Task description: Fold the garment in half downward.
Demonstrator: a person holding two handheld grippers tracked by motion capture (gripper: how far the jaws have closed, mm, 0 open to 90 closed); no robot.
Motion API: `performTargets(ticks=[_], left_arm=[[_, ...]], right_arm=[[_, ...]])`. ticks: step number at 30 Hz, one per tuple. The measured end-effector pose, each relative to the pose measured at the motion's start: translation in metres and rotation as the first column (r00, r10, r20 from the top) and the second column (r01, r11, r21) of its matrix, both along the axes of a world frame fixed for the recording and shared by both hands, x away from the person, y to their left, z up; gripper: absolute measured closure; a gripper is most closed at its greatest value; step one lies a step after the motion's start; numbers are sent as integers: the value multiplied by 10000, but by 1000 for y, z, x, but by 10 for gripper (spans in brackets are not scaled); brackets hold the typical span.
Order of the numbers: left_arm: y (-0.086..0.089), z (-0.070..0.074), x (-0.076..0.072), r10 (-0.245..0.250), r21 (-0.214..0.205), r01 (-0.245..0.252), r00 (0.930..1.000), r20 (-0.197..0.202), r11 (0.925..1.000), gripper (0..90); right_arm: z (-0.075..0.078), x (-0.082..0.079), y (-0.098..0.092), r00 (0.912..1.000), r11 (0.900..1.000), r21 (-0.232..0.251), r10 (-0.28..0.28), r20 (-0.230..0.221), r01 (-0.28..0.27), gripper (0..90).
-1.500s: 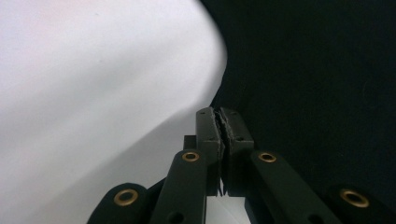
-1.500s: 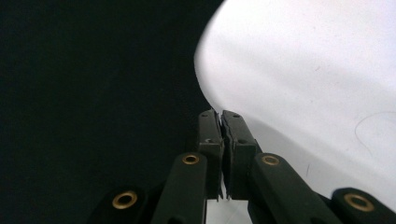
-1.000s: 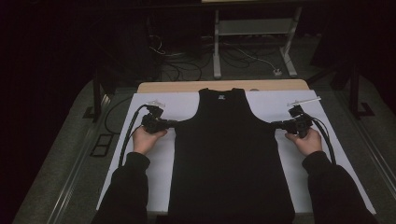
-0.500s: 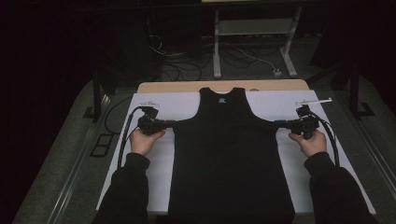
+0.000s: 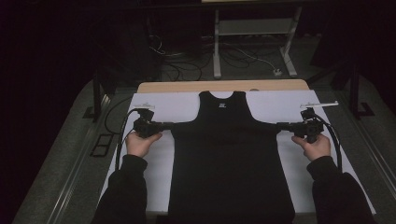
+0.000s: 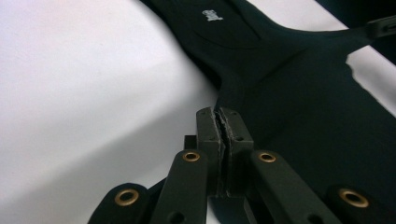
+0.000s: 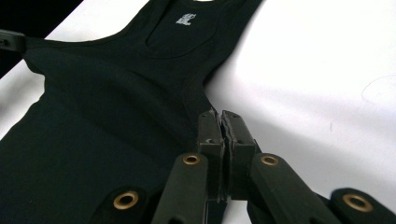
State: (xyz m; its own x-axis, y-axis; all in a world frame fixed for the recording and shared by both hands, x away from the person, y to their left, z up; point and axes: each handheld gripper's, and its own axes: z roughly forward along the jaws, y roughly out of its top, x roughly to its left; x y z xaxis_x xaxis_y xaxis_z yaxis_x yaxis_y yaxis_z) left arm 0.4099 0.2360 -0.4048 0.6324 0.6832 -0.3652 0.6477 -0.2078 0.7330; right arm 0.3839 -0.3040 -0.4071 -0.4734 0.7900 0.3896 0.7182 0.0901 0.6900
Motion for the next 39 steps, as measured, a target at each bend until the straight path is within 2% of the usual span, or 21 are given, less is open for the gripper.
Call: performTargets(ticks=[4, 10, 11, 19, 23, 39], left_arm=[[2, -1, -3, 15, -76, -16, 9999, -120, 10000, 862], [2, 4, -11, -4, -186, 3, 10000, -65, 9998, 861], [2, 6, -13, -72, -34, 72, 10000, -42, 10000, 862], [3, 8, -23, -67, -147, 65, 9999, -97, 9999, 861], [2, 8, -26, -132, 43, 133, 9998, -141, 9999, 862], [7, 8, -41, -191, 26, 192, 9997, -145, 9998, 862]], right_arm=[[2, -5, 3, 10000, 9999, -32, 98, -2, -98, 859], [5, -13, 4, 9998, 9999, -1, 167, 44, -167, 858], [6, -14, 3, 9999, 9999, 23, 155, 61, -156, 858], [10, -23, 1, 9999, 9998, 147, 113, 75, -115, 859], [12, -28, 2, 9998, 9997, 190, 165, 101, -167, 859], [15, -47, 1, 9994, 9992, 242, 324, 85, -326, 858]])
